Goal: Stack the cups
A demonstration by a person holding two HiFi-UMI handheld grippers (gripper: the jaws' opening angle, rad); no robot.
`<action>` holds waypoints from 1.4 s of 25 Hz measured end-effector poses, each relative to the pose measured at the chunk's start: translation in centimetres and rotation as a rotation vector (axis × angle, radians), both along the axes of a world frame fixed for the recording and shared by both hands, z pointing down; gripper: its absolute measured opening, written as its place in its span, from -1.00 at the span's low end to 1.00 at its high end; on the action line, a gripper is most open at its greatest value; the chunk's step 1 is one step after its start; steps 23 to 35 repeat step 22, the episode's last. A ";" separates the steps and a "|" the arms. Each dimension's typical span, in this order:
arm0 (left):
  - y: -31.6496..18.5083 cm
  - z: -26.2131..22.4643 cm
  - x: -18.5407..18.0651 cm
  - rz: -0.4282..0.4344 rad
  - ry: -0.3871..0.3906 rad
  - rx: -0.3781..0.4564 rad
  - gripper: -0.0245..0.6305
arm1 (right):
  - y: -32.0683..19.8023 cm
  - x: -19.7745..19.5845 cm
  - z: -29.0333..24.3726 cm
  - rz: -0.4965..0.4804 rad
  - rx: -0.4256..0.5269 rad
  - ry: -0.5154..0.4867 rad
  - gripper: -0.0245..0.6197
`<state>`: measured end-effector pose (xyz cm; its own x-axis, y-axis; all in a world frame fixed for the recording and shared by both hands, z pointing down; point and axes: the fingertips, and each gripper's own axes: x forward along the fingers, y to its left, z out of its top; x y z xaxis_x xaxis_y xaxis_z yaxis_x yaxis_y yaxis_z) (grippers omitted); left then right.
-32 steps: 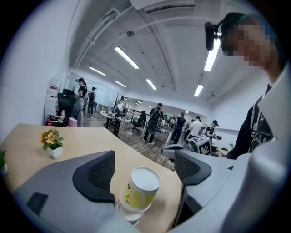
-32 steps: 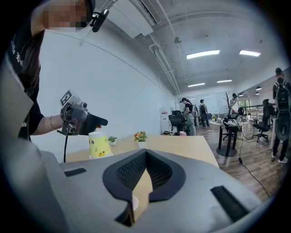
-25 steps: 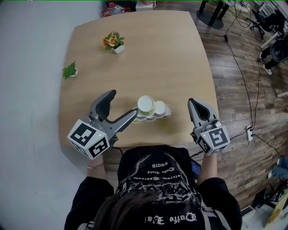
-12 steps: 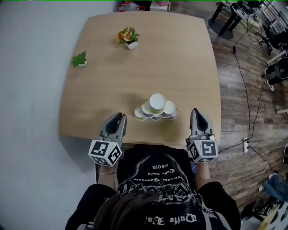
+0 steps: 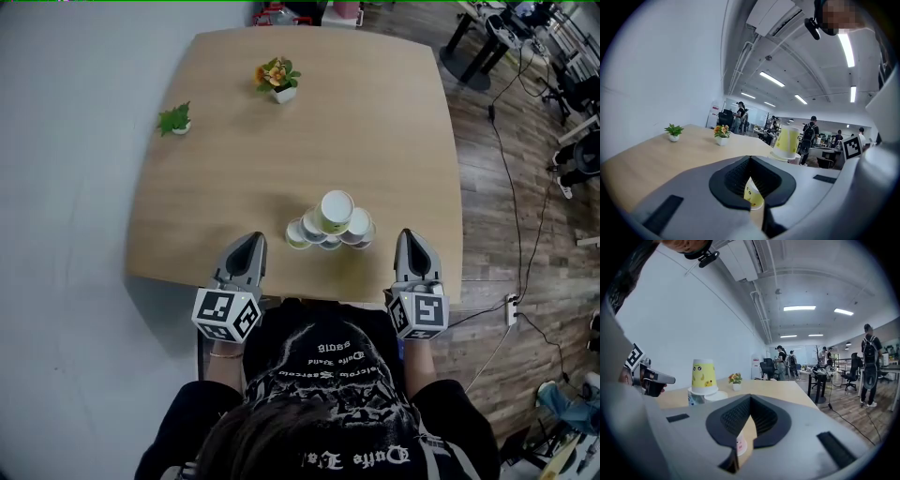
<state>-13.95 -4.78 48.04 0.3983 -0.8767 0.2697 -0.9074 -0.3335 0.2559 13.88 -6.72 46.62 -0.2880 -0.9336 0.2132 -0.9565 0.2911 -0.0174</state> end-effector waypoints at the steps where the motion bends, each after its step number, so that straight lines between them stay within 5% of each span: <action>1: 0.1 0.0 -0.1 -0.003 0.003 0.003 -0.91 | 0.1 -0.1 0.1 0.001 -0.004 -0.001 -0.92; 35: 0.0 0.9 1.1 0.022 0.006 -0.019 -0.91 | 0.8 -0.2 1.8 -0.031 -0.058 0.057 -0.92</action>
